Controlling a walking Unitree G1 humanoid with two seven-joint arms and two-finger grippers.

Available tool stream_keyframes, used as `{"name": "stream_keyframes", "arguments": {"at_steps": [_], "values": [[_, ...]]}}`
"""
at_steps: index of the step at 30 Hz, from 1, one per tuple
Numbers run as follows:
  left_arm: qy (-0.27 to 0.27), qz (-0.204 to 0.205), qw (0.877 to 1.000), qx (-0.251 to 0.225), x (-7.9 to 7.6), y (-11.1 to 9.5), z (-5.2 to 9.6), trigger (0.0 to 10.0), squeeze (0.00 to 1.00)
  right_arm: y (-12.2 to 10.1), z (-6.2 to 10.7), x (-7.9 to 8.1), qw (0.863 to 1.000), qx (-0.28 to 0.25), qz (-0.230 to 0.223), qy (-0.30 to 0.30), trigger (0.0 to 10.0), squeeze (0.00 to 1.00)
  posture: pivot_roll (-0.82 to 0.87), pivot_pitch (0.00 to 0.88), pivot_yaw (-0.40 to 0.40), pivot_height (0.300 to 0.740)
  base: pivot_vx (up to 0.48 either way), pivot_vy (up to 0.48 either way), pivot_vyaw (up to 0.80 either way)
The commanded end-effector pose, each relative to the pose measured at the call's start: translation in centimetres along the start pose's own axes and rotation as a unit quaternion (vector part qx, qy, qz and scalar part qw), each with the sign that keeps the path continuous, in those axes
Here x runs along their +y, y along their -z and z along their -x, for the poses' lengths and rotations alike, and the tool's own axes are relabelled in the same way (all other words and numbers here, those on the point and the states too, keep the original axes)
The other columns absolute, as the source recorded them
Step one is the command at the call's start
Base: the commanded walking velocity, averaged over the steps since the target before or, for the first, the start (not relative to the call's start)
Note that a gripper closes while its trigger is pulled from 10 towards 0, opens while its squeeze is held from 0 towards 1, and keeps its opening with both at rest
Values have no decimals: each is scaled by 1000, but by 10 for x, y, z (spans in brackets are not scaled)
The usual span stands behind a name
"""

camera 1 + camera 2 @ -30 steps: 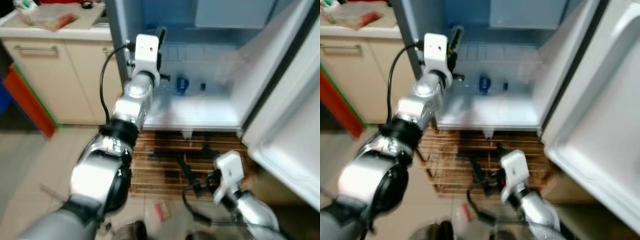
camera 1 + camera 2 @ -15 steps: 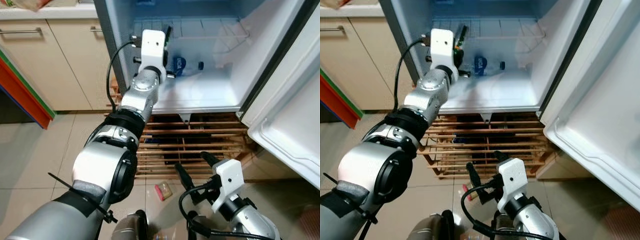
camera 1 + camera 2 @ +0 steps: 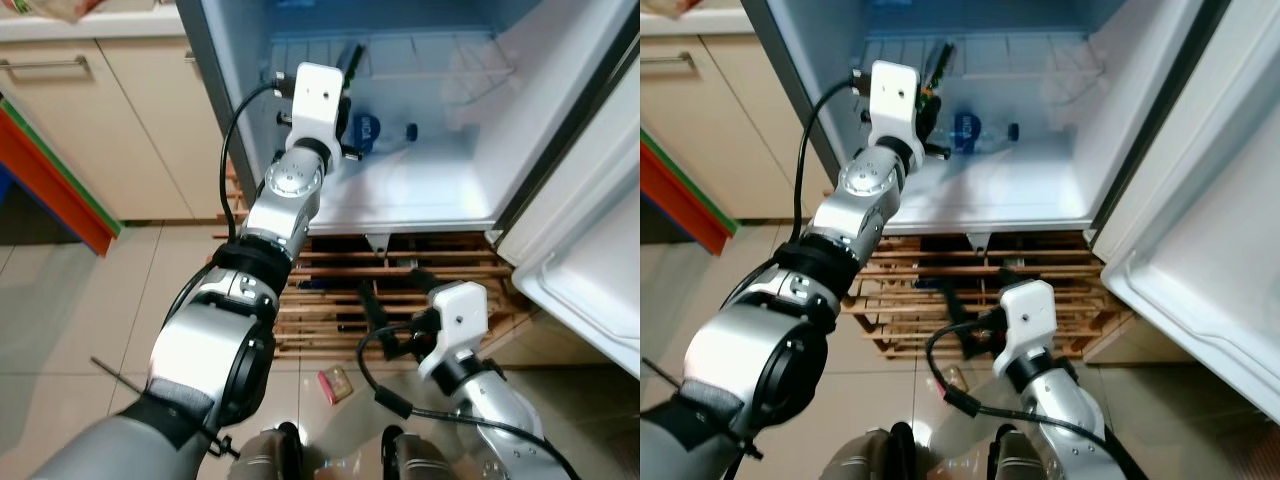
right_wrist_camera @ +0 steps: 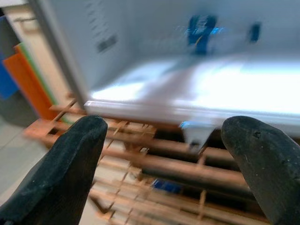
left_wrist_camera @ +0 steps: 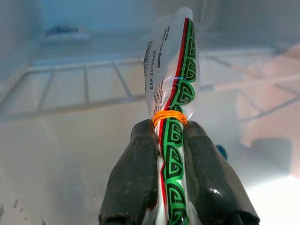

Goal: Restocking fridge

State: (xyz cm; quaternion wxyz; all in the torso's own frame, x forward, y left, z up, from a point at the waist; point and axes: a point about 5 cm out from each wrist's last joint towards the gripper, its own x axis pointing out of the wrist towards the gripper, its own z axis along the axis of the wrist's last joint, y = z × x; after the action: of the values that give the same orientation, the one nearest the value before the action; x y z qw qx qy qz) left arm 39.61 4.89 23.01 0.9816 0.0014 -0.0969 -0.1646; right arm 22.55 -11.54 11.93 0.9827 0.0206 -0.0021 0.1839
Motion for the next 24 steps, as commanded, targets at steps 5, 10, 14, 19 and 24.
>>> {"name": "stream_keyframes", "arguments": {"at_steps": [5, 10, 14, 19, 24], "values": [[44, -13, 998, -52, -20, -11, 18, 10000, 0, -2, -11, 5, 999, -12, -6, -32, 10000, 0, -110, 0, 22, 740, 0, 0, 0], [57, 0, 997, -47, -26, 1, 42, 10000, 0, 1, -12, -4, 999, -7, 3, -37, 10000, 0, -108, 0, 2, 740, 0, 0, 0], [80, -14, 996, -37, -25, 11, 65, 10000, 0, 1, -16, -17, 1000, -9, -12, -3, 10000, 0, -91, 0, 4, 740, 0, 0, 0], [44, -36, 998, -26, 11, 25, 106, 10000, 0, 1, -19, -33, 998, -24, -22, 58, 10000, 0, -56, 0, 26, 740, 0, 0, 0], [-69, -46, 994, 66, 54, 70, 159, 10000, 0, 10, -2, -56, 988, -15, -13, 152, 10000, 0, -64, 0, 41, 740, 0, 0, 0]]}}
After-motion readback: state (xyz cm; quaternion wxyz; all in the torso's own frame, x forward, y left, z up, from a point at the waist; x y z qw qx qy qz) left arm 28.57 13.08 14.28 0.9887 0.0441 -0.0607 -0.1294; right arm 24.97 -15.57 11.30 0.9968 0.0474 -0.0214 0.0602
